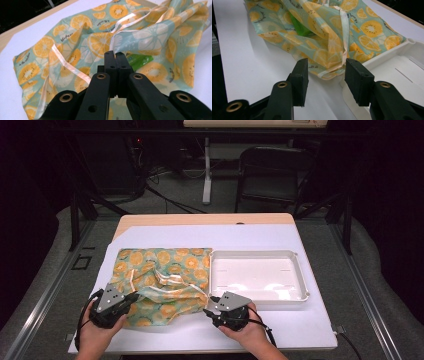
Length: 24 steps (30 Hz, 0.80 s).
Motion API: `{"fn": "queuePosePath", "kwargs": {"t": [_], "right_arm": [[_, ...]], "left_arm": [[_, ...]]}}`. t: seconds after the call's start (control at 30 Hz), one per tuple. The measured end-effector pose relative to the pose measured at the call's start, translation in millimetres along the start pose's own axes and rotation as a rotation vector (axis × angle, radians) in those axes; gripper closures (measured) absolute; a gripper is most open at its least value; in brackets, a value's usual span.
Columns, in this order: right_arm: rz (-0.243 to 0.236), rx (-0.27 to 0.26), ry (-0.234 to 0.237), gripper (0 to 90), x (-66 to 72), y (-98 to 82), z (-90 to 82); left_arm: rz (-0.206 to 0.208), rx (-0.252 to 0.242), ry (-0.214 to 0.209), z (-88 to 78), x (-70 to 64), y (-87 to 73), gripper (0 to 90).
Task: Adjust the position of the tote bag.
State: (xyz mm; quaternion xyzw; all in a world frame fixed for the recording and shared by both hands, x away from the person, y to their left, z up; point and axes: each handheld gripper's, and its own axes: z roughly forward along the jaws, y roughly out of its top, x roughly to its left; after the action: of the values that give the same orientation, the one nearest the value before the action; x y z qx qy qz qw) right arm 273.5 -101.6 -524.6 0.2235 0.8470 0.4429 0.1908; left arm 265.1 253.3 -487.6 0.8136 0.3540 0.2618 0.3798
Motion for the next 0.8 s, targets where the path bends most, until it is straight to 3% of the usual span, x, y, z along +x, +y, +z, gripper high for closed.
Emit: {"fn": "queuePosePath", "kwargs": {"t": [0.4, 0.8], "right_arm": [[-0.001, -0.009, -0.001, 53.3, -0.2, 0.1, -1.0], [0.006, -0.016, -0.003, 53.0, -1.0, -0.4, -0.8]], "left_arm": [[-0.016, -0.081, 0.019, -7.0, 10.2, 27.6, 90.0], [-0.063, -0.101, 0.011, -0.8, 22.1, 61.3, 90.0]]}}
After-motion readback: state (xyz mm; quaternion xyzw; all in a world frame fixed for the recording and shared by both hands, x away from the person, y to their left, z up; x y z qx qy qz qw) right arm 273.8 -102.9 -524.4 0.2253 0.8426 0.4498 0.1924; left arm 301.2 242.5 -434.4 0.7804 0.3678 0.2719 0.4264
